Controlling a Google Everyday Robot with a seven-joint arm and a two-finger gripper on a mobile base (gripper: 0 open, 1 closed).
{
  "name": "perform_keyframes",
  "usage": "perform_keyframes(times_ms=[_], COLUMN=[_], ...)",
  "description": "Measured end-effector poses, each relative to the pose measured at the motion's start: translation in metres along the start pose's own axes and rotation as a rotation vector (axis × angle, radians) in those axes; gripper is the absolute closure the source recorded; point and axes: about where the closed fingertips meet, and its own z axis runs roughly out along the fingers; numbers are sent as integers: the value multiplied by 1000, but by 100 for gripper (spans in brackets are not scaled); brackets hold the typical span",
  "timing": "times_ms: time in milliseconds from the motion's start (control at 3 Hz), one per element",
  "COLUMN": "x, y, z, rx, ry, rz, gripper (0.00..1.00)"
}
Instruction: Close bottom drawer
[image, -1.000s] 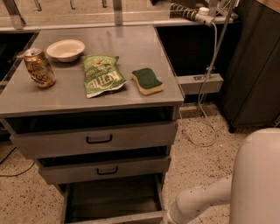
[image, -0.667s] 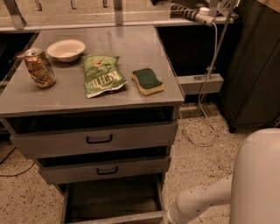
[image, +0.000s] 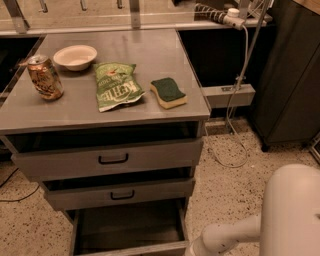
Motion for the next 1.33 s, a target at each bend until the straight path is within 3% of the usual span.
perform_keyframes(times_ms=[667,1333], x=[-9,-34], y=[-44,-66], z=[38,36], rx=[38,77], ry=[3,15], rz=[15,-43], gripper=[100,100])
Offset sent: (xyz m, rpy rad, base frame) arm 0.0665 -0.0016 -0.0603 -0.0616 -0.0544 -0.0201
